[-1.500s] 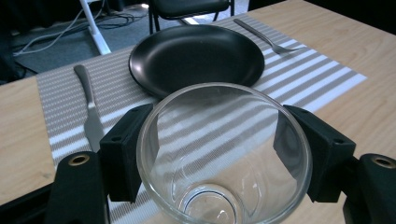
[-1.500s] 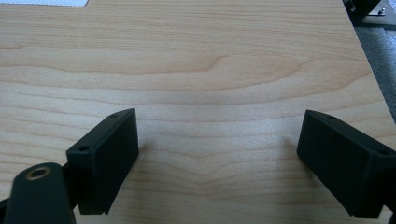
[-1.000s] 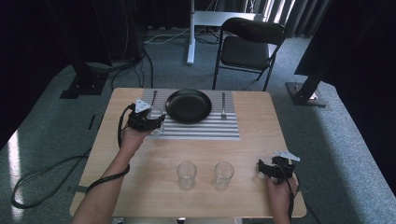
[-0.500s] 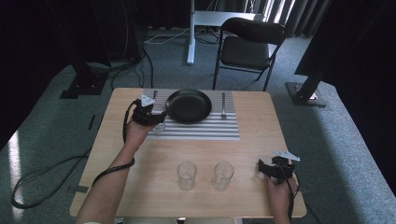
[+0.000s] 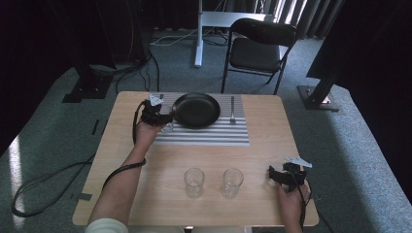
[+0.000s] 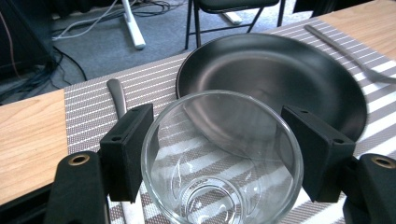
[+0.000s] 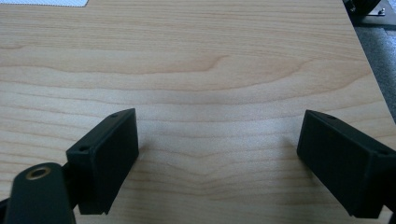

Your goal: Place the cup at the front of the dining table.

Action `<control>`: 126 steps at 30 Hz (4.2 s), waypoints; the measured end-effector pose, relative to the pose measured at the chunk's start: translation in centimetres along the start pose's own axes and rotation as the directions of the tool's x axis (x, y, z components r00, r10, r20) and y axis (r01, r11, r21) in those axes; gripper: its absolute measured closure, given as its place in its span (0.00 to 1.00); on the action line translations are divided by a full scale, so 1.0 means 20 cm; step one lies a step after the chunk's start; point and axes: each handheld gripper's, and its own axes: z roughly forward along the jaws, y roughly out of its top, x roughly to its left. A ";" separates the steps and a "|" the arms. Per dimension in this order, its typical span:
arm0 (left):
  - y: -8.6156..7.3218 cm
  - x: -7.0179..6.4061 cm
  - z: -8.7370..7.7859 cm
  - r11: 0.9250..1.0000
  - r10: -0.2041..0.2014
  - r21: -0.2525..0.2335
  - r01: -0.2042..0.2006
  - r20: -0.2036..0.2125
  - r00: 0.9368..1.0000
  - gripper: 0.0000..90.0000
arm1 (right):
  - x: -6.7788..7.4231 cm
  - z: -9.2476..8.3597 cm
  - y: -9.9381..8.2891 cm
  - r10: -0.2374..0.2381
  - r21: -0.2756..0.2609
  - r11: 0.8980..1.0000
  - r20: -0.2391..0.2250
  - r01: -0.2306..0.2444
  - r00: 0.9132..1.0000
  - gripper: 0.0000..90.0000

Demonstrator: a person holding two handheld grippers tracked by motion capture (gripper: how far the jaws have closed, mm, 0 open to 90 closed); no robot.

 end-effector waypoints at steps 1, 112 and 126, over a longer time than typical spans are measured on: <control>0.00 0.00 0.00 1.000 0.000 0.000 0.000 0.000 1.000 0.33 | 0.00 0.00 0.00 0.000 0.000 1.000 0.000 0.000 1.000 0.13; -0.80 0.03 -0.74 0.989 -0.149 -0.023 0.149 0.026 0.989 0.17 | 0.00 0.00 0.00 0.003 0.000 1.000 0.002 -0.003 1.000 0.13; -0.91 0.04 -0.81 0.984 -0.179 -0.018 0.179 -0.009 0.984 0.17 | 0.00 0.00 0.00 0.005 0.000 1.000 0.002 -0.005 1.000 0.13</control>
